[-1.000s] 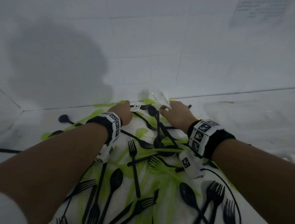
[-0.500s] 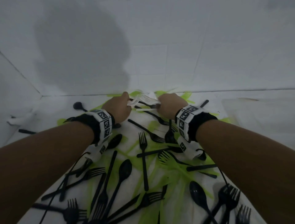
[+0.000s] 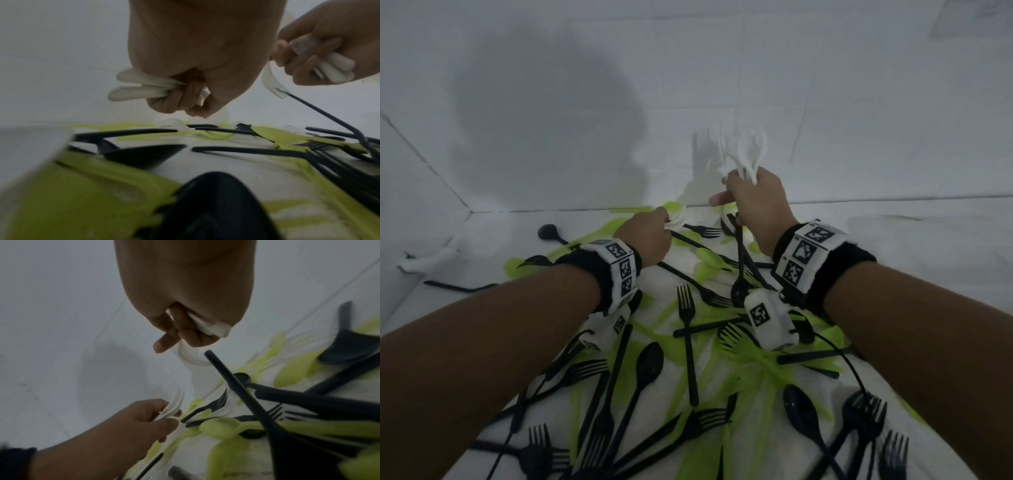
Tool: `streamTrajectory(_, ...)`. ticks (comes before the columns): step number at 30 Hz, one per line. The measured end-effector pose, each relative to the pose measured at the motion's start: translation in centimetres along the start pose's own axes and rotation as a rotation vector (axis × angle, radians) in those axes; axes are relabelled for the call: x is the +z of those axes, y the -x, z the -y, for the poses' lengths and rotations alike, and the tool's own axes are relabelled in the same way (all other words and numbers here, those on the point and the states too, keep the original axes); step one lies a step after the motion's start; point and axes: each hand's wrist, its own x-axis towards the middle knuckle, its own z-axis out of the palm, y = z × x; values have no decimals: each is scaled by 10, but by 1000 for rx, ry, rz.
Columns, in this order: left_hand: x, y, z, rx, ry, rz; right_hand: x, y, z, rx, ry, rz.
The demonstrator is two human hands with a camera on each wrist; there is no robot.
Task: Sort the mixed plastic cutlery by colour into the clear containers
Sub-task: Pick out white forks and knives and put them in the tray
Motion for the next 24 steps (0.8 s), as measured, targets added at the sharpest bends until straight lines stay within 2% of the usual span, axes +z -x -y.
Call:
streamTrajectory(2, 0, -5, 2, -26, -48, 89, -6, 5, 2, 62, -103, 42)
streamTrajectory(4, 2, -7, 6, -38, -46, 133, -13, 8, 0, 69, -110, 85)
streamTrajectory(8, 4, -2, 7, -63, -22, 89, -24, 7, -19, -46, 205, 115)
streamTrajectory(12, 3, 0, 3, -66, 73, -42, -38, -2, -34, 0, 539, 133)
streamTrajectory(15, 2, 2, 1, -107, 159, -128, -48, -11, -42, -21, 793, 88)
streamTrajectory(20, -2, 6, 3, -150, 379, -351, -62, -30, -49, -13, 842, -8)
streamTrajectory(24, -9, 9, -4, -102, 481, -556, -68, -39, -53, 22, 907, 35)
